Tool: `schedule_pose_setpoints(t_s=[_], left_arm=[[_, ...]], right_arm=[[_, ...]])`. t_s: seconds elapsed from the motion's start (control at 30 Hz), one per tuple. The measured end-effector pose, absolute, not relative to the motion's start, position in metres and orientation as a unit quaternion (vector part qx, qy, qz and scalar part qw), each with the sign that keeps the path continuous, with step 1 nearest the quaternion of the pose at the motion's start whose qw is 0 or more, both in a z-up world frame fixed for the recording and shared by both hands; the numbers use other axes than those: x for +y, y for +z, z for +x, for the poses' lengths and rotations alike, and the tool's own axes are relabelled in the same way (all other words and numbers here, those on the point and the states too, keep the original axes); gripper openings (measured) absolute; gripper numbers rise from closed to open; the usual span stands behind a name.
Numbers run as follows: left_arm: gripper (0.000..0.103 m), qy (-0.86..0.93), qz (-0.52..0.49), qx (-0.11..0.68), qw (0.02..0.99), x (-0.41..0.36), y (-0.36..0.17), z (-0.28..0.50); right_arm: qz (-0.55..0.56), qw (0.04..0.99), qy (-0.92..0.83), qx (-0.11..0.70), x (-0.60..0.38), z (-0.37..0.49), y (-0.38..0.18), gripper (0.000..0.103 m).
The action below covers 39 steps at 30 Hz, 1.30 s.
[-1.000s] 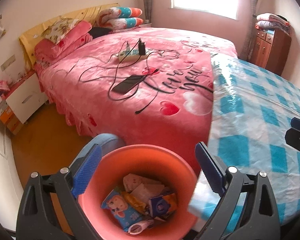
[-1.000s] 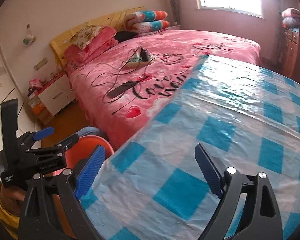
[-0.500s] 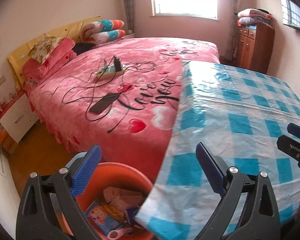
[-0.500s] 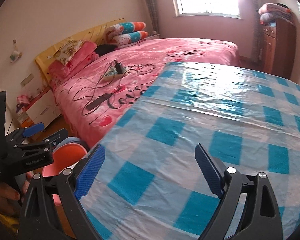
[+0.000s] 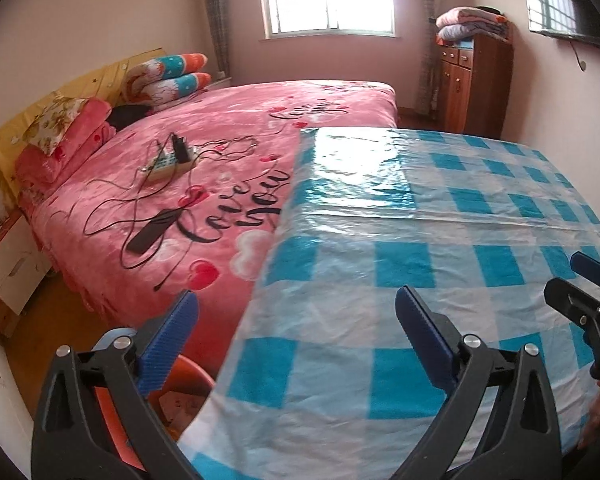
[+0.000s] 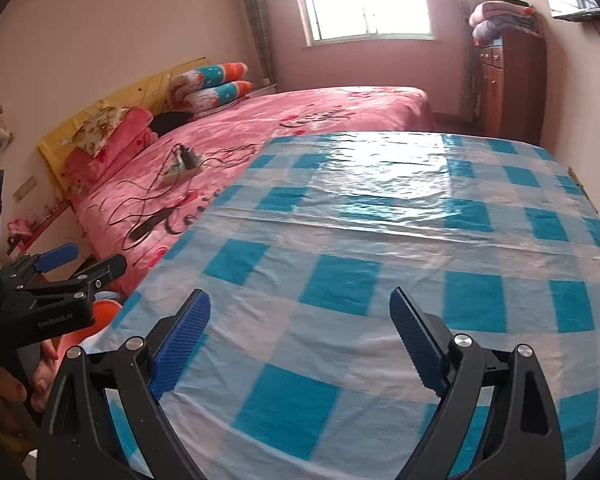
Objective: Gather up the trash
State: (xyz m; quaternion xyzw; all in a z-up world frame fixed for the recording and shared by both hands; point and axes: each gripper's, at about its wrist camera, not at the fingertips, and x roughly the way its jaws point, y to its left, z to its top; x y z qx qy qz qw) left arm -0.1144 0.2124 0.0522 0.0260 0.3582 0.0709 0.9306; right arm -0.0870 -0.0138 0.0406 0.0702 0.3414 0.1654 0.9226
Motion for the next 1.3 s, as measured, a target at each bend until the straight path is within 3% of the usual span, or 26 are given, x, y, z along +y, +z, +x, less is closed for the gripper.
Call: schedule_pose_setpoints(t_s=[1.3], left_arm=[[0.099, -0.03, 0.032, 0.359, 0.932, 0.059, 0.049, -0.05]], right_arm=[[0.073, 0.954, -0.015, 0.289, -0.152, -0.086, 0.035, 0.09]])
